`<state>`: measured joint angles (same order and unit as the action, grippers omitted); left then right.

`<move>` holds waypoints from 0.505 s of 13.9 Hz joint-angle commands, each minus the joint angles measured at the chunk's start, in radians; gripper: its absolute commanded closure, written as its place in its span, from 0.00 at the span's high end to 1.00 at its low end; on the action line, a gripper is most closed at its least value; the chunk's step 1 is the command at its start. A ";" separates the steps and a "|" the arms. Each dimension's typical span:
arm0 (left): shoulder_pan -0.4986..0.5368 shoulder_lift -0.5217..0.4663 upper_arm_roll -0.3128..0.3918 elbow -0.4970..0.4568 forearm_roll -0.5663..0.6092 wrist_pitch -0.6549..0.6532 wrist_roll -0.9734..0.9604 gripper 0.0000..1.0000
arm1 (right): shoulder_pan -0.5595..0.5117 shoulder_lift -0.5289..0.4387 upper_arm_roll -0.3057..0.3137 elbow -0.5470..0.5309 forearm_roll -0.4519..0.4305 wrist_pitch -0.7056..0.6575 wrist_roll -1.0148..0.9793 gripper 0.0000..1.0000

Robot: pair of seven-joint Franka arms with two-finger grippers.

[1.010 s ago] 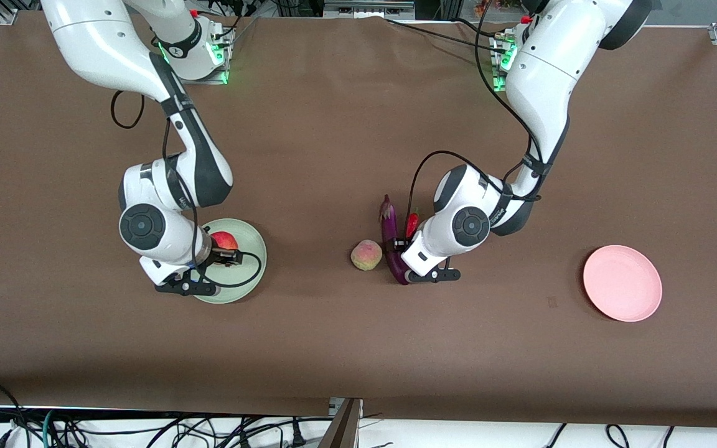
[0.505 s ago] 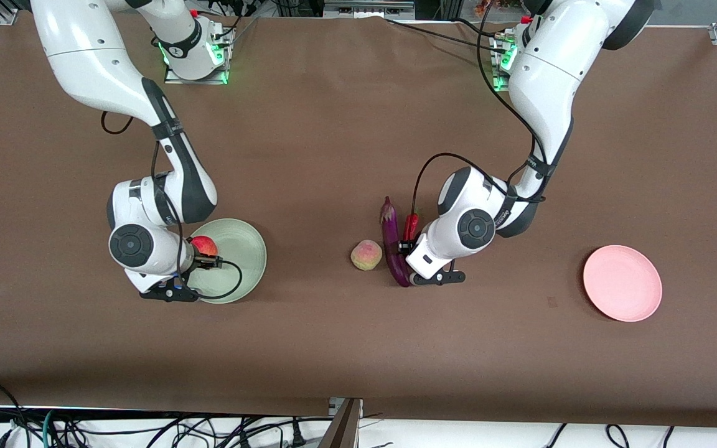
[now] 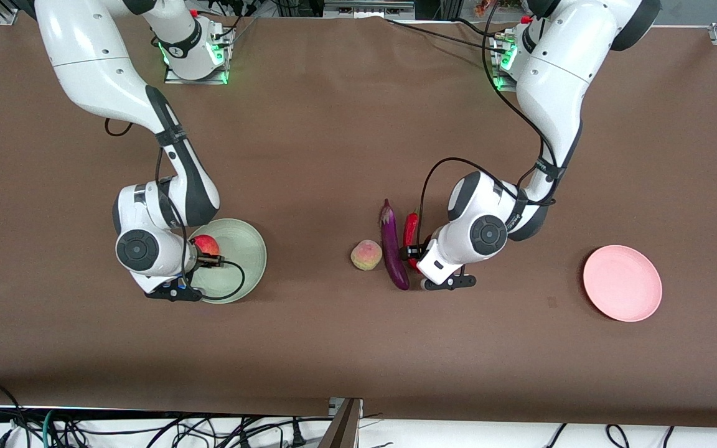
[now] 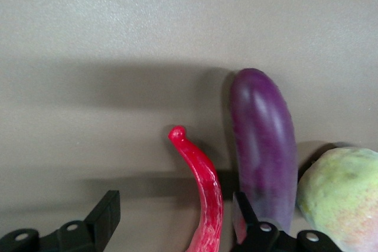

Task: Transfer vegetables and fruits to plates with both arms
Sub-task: 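Release the pomegranate on the green plate while the left gripper carries the chili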

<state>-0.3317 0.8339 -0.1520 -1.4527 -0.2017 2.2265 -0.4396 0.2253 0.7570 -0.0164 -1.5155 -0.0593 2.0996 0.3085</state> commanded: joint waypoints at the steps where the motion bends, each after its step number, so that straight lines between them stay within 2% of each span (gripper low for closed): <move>1: -0.010 0.004 0.002 0.002 -0.011 -0.016 0.016 0.85 | -0.004 -0.001 0.007 -0.005 -0.011 0.022 -0.002 0.31; 2: -0.018 0.005 0.002 0.000 -0.011 -0.011 0.009 0.83 | -0.004 0.005 0.007 -0.005 -0.011 0.029 -0.002 0.43; 4: -0.029 0.011 0.003 0.000 -0.011 -0.005 0.005 0.75 | -0.006 0.007 0.007 -0.002 -0.011 0.033 -0.002 0.77; 5: -0.029 0.016 0.003 0.000 -0.011 0.001 0.007 0.69 | -0.004 0.005 0.007 0.003 -0.014 0.033 -0.003 0.89; 6: -0.029 0.022 0.003 -0.002 -0.011 0.010 0.007 0.63 | -0.006 -0.001 0.006 0.008 -0.011 0.033 -0.009 0.99; 7: -0.029 0.024 0.003 0.000 -0.011 0.010 0.009 0.56 | -0.017 -0.008 0.006 0.015 -0.010 0.033 -0.012 0.99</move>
<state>-0.3553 0.8449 -0.1547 -1.4603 -0.2017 2.2246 -0.4404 0.2246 0.7627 -0.0168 -1.5119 -0.0593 2.1296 0.3084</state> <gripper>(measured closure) 0.366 0.128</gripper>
